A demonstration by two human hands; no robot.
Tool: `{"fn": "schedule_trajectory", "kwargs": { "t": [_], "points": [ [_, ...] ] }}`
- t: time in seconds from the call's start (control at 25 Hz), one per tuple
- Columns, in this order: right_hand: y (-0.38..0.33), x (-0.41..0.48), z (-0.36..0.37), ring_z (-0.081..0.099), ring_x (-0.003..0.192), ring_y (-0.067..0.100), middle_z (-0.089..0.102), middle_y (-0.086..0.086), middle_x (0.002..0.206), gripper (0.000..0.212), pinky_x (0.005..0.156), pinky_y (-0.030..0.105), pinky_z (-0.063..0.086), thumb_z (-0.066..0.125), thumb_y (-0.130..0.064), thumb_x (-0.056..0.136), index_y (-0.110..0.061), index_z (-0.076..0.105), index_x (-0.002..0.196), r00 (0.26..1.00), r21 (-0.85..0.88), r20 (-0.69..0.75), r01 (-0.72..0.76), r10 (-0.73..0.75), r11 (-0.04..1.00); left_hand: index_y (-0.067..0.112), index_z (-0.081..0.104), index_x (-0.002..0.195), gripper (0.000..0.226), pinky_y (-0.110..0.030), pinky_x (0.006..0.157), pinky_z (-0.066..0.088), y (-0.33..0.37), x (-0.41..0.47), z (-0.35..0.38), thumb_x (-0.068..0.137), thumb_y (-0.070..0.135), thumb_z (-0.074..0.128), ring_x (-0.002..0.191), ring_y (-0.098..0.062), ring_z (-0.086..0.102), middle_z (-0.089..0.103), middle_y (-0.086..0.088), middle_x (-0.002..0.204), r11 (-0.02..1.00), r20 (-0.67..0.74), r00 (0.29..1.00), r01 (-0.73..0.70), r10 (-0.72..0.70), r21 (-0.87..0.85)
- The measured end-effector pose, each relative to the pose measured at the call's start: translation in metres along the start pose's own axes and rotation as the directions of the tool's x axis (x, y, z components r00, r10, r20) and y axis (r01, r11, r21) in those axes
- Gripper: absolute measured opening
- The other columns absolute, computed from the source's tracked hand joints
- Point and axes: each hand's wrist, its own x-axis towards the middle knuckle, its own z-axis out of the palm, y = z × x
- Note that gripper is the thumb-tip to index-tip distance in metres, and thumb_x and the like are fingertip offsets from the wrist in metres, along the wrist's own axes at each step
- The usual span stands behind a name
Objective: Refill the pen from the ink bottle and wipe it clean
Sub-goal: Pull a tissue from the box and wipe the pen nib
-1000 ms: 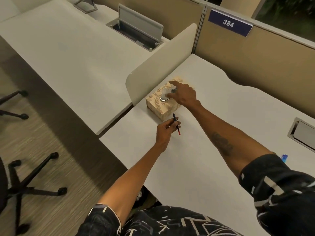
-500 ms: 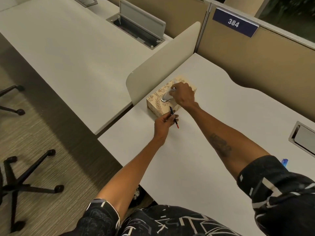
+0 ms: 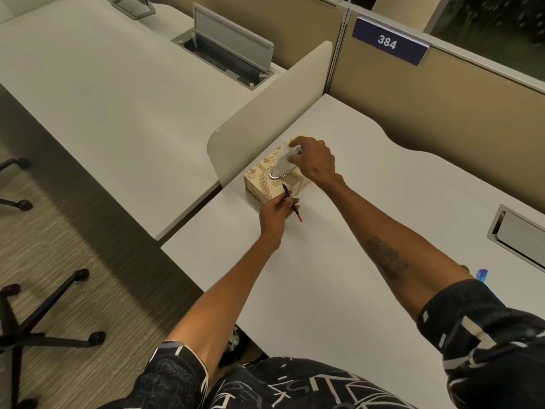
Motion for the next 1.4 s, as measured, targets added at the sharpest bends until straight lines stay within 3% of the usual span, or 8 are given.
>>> {"fn": "schedule_trajectory", "kwargs": {
  "t": [0.12,0.24,0.44,0.6,0.68,0.88,1.16,1.4],
  "points": [
    [0.012,0.003,0.001,0.058,0.118,0.034,0.059,0.009,0.136,0.088,0.088,0.044,0.048,0.084,-0.041,0.070,-0.022,0.038,0.142,0.990,0.041,0.069,-0.129,0.126,0.991,0.005,0.064,0.128,0.035,-0.035,0.093,0.058,0.001,-0.002,0.001,0.094,0.011,0.065,0.100,-0.024,0.073,0.074,-0.014,0.112,1.000,-0.003,1.000,-0.004,0.004,-0.031],
    [0.021,0.004,0.007,0.053,0.123,0.032,0.057,0.007,0.136,0.093,0.088,0.042,0.043,0.085,-0.052,0.065,-0.016,0.039,0.138,0.974,0.038,0.136,-0.190,0.183,0.981,0.005,0.064,0.129,0.037,-0.033,0.091,0.059,0.003,-0.001,0.003,0.093,0.011,0.067,0.099,-0.021,0.074,0.073,-0.014,0.115,0.999,-0.010,1.000,-0.009,0.008,-0.054],
    [0.011,0.006,0.019,0.058,0.119,0.026,0.062,0.001,0.132,0.081,0.079,0.035,0.040,0.076,-0.062,0.069,-0.020,0.052,0.134,0.980,0.070,0.161,-0.128,0.115,0.989,0.006,0.065,0.128,0.036,-0.033,0.090,0.059,0.000,0.000,0.007,0.092,0.011,0.068,0.095,-0.020,0.075,0.072,-0.008,0.119,0.998,-0.081,0.997,-0.017,0.012,-0.057],
    [0.010,0.007,0.027,0.062,0.108,0.027,0.069,0.005,0.116,0.035,0.074,0.033,0.040,0.067,-0.041,0.085,-0.020,0.069,0.112,0.989,0.079,0.070,-0.133,0.127,0.988,0.005,0.065,0.127,0.035,-0.028,0.087,0.060,0.002,0.000,0.011,0.093,0.010,0.067,0.092,-0.018,0.075,0.073,-0.005,0.115,0.997,-0.107,0.994,-0.022,0.013,-0.079],
    [0.011,0.005,0.028,0.062,0.103,0.029,0.070,0.006,0.106,0.023,0.072,0.033,0.040,0.062,-0.034,0.089,-0.017,0.071,0.101,0.991,0.105,0.037,-0.130,0.126,0.986,0.005,0.066,0.126,0.034,-0.028,0.086,0.060,0.001,0.001,0.013,0.092,0.009,0.068,0.095,-0.021,0.074,0.071,-0.005,0.118,0.996,-0.122,0.993,-0.015,0.004,-0.087],
    [0.010,0.001,0.020,0.059,0.102,0.030,0.068,0.009,0.112,0.024,0.072,0.032,0.039,0.054,-0.026,0.094,-0.012,0.066,0.108,0.995,0.199,-0.010,-0.100,0.104,0.975,0.006,0.068,0.124,0.034,-0.028,0.085,0.060,-0.002,0.003,0.014,0.091,0.011,0.069,0.097,-0.024,0.074,0.072,-0.009,0.121,0.995,-0.142,0.990,0.003,-0.016,-0.097],
    [0.008,-0.010,0.006,0.057,0.111,0.033,0.065,0.012,0.122,0.022,0.084,0.042,0.048,0.049,-0.016,0.099,-0.009,0.059,0.117,0.991,0.121,-0.131,0.010,0.006,0.993,0.005,0.068,0.122,0.034,-0.029,0.085,0.060,0.004,0.004,0.017,0.088,0.009,0.072,0.101,-0.025,0.072,0.071,-0.010,0.120,0.985,-0.156,0.986,0.036,-0.063,-0.166],
    [0.010,-0.021,-0.007,0.062,0.097,0.032,0.068,0.011,0.110,0.020,0.066,0.032,0.039,0.047,-0.012,0.097,-0.011,0.060,0.112,0.975,0.098,-0.214,0.082,-0.060,0.992,0.005,0.069,0.122,0.033,-0.027,0.082,0.060,0.003,0.007,0.016,0.089,0.008,0.071,0.104,-0.025,0.072,0.071,-0.011,0.120,0.986,-0.159,0.984,0.050,-0.076,-0.160]
  ]
}}
